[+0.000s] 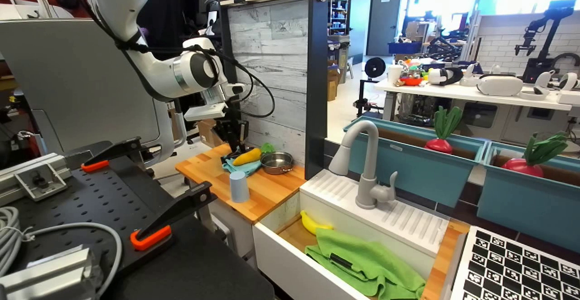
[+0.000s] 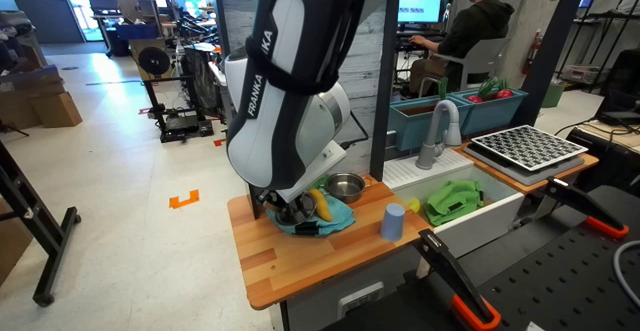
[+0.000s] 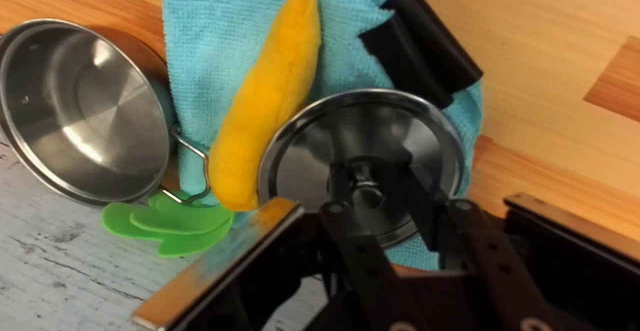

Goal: Remove the lid from the silver pot then move the blue cup to the left

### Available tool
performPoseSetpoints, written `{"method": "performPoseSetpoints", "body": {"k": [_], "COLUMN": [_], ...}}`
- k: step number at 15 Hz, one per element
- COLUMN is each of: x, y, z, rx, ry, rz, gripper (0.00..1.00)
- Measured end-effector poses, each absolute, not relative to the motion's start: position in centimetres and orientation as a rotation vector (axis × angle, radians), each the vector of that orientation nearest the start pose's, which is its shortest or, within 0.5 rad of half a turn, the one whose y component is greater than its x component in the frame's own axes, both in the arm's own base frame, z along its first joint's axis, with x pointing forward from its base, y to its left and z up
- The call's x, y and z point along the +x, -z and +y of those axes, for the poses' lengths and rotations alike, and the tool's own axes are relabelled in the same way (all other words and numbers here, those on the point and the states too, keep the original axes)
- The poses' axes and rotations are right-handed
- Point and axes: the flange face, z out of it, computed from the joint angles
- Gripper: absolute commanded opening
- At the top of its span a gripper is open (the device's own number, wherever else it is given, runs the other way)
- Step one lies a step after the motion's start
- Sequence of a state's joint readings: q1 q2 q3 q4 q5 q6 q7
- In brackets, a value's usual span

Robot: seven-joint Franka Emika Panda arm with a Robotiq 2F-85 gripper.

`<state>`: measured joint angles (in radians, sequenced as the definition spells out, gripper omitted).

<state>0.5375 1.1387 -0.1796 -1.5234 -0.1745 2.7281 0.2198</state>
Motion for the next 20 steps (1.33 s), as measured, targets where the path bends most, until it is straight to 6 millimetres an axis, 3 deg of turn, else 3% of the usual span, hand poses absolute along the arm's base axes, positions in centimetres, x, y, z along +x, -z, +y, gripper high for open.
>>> {"method": "performPoseSetpoints", "body": {"k": [4, 5, 14, 20], "x": [62.0, 62.0, 61.5, 59.4], "y": [1.0, 1.0, 0.4, -2.7], "z": [25.6, 25.6, 24.8, 21.8], "rx": [-3.267, -3.267, -3.274, -3.278], "ry": [0.225, 0.225, 0.201, 0.178], "rz": [-0.678, -0.677, -0.667, -0.685], "gripper": [0.97, 1.0, 1.0, 1.0]}}
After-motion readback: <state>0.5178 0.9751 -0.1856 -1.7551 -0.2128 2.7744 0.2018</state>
